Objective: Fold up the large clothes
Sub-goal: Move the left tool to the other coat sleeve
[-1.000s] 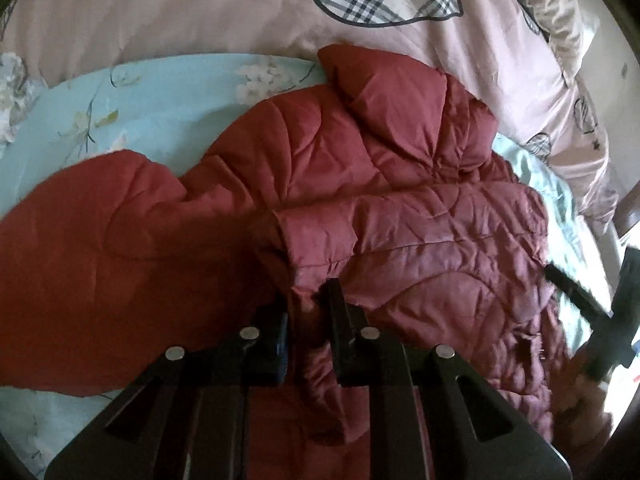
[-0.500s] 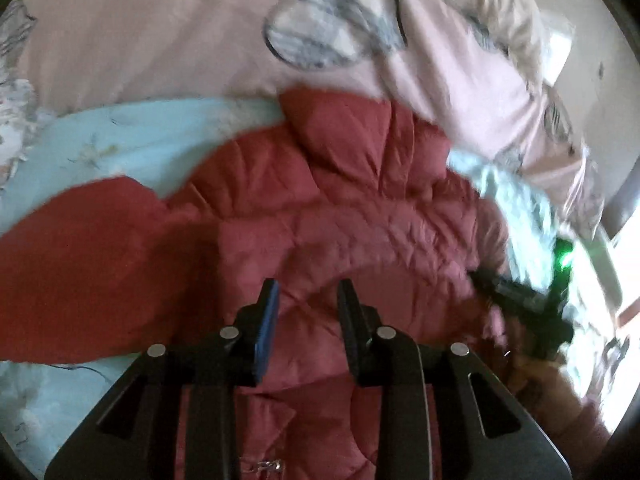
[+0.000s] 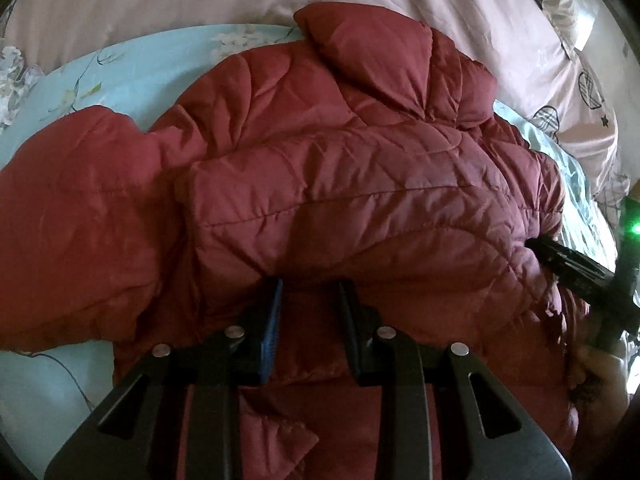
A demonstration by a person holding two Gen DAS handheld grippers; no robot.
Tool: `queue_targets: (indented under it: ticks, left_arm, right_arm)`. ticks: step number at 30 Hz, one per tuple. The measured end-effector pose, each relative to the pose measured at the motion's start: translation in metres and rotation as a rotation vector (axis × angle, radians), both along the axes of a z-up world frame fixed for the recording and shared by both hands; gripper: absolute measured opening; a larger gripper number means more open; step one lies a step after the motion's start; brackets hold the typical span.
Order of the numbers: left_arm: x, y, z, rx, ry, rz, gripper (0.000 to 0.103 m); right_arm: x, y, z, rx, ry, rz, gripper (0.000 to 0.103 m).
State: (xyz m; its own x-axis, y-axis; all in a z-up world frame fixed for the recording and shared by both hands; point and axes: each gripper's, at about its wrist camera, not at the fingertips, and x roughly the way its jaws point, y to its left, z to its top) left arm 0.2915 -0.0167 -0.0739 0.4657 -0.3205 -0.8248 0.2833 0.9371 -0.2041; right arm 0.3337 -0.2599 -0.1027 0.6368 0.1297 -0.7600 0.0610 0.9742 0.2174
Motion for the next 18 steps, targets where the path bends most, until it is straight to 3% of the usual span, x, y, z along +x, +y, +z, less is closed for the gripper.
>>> queue_targets:
  ticks: [7,13,18]
  left_arm:
    - [0.001,0.003,-0.002,-0.038,0.008,0.007,0.026]
    - [-0.009,0.024,0.013,-0.115,0.022,0.042,0.027]
    - [-0.024,0.04,0.021,-0.146,0.01,0.061,0.036]
  right_arm:
    - [0.003,0.001,0.001,0.001,0.001,-0.005,0.041]
    - [-0.015,-0.007,0.021,0.075,-0.036,-0.016,0.042]
    - [-0.035,-0.001,0.04,0.112,-0.067,0.017,0.042]
